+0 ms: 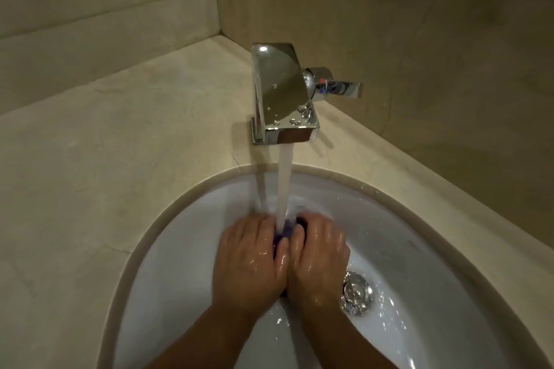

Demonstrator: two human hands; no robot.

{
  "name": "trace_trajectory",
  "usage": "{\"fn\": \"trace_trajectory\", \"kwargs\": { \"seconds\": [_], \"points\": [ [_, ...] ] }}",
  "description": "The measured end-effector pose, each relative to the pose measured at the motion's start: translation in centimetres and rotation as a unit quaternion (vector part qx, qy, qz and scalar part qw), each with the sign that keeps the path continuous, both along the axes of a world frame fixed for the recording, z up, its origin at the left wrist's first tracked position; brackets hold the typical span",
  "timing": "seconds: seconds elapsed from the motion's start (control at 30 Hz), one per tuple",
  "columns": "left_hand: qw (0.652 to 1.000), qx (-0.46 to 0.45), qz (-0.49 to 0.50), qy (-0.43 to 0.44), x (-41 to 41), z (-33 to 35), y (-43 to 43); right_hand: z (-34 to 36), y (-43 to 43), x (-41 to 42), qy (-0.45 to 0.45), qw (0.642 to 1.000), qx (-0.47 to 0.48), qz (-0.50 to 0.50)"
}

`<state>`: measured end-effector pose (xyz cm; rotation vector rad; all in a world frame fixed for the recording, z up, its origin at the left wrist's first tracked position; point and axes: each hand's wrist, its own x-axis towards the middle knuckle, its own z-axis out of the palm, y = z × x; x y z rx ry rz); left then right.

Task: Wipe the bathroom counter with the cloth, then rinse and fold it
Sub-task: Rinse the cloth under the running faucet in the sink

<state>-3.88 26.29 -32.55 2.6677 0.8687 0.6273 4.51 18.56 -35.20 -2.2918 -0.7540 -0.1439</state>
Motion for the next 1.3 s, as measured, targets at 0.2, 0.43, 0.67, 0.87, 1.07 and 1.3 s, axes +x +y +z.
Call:
{"fn": "trace_trajectory", "kwargs": {
  "seconds": [0.2,0.43,0.67,0.87,1.07,1.3],
  "points": [
    [0.996,0.059,0.020,0.071,1.3,-0.1,0.3,-0.6,0.5,1.8,-0.082,0.994,-0.043,0.054],
    [0.989,0.055,-0.004,0.139,2.7,0.2,0.7,0.6,1.1,1.8,-0.075,0.975,-0.206,0.036],
    [0.980,0.012,-0.061,0.188,2.0,2.4,0.8,2.3,0.8,1.7,0.118,0.990,-0.072,0.041],
    [0.999,0.004,-0.021,-0.047,-0.2,4.7,1.7,7.7,0.7,0.4,0.154,0.968,0.198,-0.023],
    [0.998,-0.039,-0.039,0.008,-1.2,3.0,0.5,4.0,-0.8,-0.6,0.148,0.987,0.061,-0.027],
    [0.996,-0.017,-0.046,0.081,-0.3,0.1,0.4,0.7,-0.3,-1.1,0.073,0.996,-0.039,-0.033]
  ]
}}
